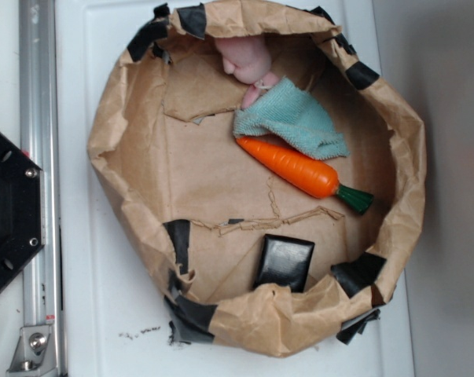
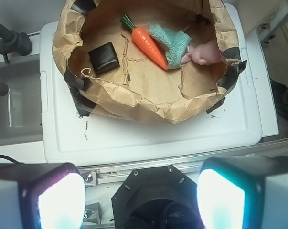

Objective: Grab the black box.

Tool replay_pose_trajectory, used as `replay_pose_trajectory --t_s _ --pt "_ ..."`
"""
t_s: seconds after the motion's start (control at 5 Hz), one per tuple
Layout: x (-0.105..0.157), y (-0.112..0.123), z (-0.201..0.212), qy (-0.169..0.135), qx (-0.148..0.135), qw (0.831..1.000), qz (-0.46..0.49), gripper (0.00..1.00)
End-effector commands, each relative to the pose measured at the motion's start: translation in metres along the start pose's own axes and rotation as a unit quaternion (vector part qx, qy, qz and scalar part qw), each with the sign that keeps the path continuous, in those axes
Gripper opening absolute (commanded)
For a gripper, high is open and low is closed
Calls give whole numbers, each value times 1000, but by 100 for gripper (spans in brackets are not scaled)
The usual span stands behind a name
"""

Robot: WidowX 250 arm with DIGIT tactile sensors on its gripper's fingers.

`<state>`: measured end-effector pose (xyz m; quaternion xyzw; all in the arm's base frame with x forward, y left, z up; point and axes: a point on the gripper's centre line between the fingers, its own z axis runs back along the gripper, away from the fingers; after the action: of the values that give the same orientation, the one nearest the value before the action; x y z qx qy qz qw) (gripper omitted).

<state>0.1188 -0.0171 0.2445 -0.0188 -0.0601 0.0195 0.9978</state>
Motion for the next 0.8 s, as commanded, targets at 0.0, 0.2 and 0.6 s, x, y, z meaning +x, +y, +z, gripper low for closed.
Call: replay_pose_trajectory --t_s 0.0,0.2,0.6 --pt "0 0 0 0 0 1000 0 100" --pt "50 -13 5 -34 4 999 36 100" --pt "114 -18 -30 -23 -1 975 220 100"
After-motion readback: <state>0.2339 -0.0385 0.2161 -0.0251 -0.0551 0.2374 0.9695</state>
